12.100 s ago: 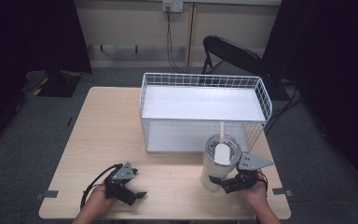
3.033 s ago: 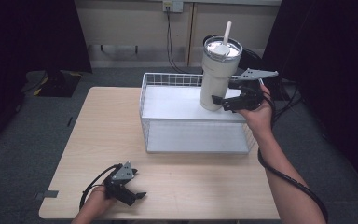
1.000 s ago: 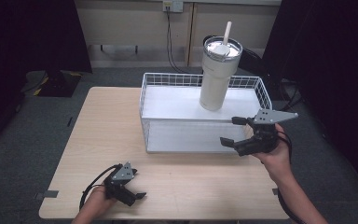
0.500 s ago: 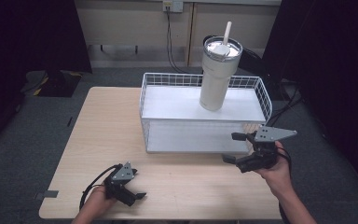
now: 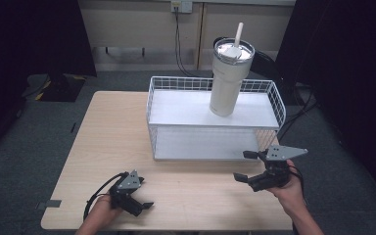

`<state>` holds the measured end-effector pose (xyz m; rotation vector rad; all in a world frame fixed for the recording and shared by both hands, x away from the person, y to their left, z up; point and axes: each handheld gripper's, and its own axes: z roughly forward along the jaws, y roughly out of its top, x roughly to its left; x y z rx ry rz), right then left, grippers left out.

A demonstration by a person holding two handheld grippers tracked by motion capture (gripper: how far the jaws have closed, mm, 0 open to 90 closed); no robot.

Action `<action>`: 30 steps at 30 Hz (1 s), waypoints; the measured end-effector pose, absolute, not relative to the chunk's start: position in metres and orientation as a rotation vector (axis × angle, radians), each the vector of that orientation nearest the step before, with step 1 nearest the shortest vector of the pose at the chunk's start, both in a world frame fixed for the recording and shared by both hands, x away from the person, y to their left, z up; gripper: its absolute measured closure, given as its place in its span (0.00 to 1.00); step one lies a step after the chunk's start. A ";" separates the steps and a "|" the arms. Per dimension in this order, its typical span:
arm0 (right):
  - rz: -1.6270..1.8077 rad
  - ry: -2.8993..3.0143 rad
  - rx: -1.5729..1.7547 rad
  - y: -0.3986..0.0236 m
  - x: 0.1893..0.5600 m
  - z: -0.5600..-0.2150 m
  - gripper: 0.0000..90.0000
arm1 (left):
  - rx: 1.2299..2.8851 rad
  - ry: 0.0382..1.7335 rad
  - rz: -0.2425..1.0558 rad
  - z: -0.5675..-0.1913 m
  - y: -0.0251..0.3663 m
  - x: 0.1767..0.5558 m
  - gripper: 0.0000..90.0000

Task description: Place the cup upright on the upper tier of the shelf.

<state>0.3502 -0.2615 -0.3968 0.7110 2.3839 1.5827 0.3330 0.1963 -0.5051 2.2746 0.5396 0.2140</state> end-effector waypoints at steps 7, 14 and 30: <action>1.562 2.401 0.745 -0.263 0.350 -0.421 0.11 | 2.275 0.539 0.214 -0.505 0.196 0.333 0.06; 1.559 2.415 0.779 -0.266 0.350 -0.448 0.11 | 2.275 0.540 0.215 -0.505 0.196 0.333 0.06; 1.359 2.578 0.776 -0.251 0.343 -0.498 0.11 | 2.275 0.540 0.214 -0.505 0.196 0.333 0.06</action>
